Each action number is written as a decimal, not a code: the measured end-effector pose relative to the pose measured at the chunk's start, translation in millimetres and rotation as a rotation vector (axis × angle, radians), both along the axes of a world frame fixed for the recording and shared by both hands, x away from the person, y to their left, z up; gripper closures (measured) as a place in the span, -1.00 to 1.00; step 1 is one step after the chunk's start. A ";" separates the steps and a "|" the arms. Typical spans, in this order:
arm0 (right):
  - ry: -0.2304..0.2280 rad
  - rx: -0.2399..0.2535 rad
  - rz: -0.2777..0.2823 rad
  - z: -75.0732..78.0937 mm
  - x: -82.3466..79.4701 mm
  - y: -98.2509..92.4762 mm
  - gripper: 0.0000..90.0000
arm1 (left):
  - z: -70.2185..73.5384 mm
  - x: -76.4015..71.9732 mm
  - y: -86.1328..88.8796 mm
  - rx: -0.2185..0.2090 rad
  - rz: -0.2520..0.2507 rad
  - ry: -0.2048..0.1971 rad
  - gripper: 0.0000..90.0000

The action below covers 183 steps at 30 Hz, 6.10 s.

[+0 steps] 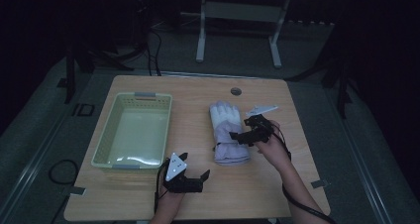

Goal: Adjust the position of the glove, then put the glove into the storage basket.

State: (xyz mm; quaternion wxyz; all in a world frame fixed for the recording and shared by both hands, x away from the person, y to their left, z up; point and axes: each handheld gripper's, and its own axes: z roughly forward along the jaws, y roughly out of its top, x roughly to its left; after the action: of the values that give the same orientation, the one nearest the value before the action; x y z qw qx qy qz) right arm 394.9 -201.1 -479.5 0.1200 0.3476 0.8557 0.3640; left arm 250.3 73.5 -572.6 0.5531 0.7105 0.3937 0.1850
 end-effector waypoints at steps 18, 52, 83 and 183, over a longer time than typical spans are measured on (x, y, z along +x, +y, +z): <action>-0.103 0.035 0.012 4.2 -14.3 -37.6 -0.69 | 7.8 7.0 -4.9 -0.065 -0.117 0.056 -1.00; 0.000 0.134 -0.103 -14.1 11.6 -28.5 -0.66 | 58.5 83.8 -41.0 0.028 -0.035 0.230 -0.75; 0.334 0.220 -0.138 -57.1 20.4 -32.7 0.71 | 12.2 101.1 -56.9 -0.034 -0.174 0.605 0.61; 0.176 0.212 0.069 32.9 -13.1 262.3 0.73 | 127.5 63.9 223.5 0.217 -0.125 0.600 0.64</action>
State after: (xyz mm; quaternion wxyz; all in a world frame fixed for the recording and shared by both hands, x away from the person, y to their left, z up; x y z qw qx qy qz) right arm 381.8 61.1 -446.6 -0.0054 0.3591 0.8313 0.4242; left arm 314.2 297.0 -445.1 0.3438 0.8109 0.4727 -0.0262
